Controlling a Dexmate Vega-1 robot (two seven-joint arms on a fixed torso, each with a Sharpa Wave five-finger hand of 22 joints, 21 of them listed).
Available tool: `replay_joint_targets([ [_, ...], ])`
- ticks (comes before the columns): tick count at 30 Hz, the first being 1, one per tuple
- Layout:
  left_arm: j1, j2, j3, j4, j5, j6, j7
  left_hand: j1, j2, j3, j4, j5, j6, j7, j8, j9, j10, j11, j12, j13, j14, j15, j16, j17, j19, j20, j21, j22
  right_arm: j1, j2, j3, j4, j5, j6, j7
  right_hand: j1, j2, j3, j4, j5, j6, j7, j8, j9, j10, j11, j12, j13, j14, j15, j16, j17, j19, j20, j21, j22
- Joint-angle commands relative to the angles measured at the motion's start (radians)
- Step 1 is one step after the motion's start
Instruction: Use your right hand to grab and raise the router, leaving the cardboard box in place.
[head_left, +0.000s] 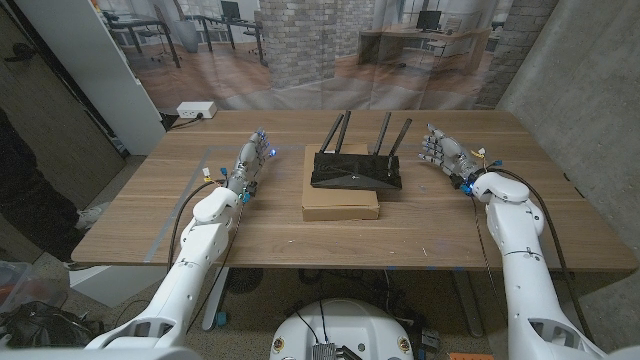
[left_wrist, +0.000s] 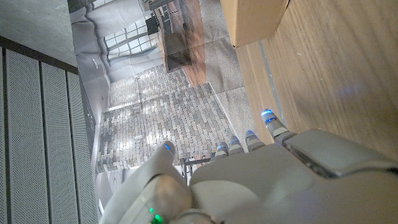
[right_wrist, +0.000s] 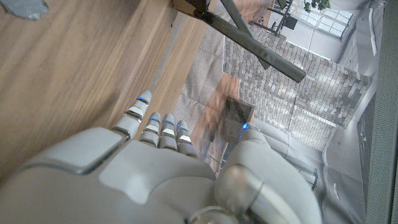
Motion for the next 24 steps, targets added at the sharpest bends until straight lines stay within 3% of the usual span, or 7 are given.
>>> replay_joint_targets([
  [1, -0.013, -0.014, -0.022, 0.024, 0.019, 0.004, -0.020, 0.011, -0.001, -0.002, -0.003, 0.004, -0.070, 0.003, 0.003, 0.001, -0.070, 0.008, 0.002, 0.004, -0.087, 0.004, 0.000, 0.001, -0.088, 0.011, -0.005, 0.003, 0.037, -0.021, 0.019, 0.002, 0.032, -0.142, 0.075, 0.019, 0.000, 0.002, -0.014, -0.005, 0.010, 0.030, 0.002, 0.006, 0.018, 0.014, 0.007, 0.005, 0.036, 0.012, 0.010, 0.003, 0.038, 0.008, 0.012, 0.001],
  [8, -0.028, -0.022, -0.028, 0.046, 0.030, 0.002, -0.030, 0.011, 0.000, -0.003, -0.004, 0.004, -0.070, 0.005, 0.003, 0.001, -0.072, 0.009, 0.002, 0.004, -0.088, 0.004, 0.000, 0.001, -0.088, 0.011, -0.008, 0.003, 0.053, -0.043, 0.021, 0.016, 0.039, -0.180, 0.105, 0.021, -0.004, -0.002, -0.023, -0.011, 0.033, 0.048, 0.008, 0.007, 0.060, 0.028, 0.018, 0.008, 0.086, 0.019, 0.019, 0.004, 0.083, 0.018, 0.021, 0.002],
  [24, -0.045, -0.035, -0.043, 0.073, 0.047, 0.002, -0.052, 0.011, 0.001, -0.005, -0.005, 0.005, -0.072, 0.007, 0.002, 0.002, -0.074, 0.009, 0.001, 0.004, -0.089, 0.005, -0.001, 0.001, -0.087, 0.010, -0.014, 0.003, 0.076, -0.102, 0.009, 0.006, 0.027, -0.288, 0.158, -0.008, -0.016, -0.021, -0.018, -0.013, 0.066, 0.079, 0.013, 0.008, 0.110, 0.053, 0.026, 0.012, 0.147, 0.044, 0.027, 0.010, 0.165, 0.048, 0.038, 0.003],
])
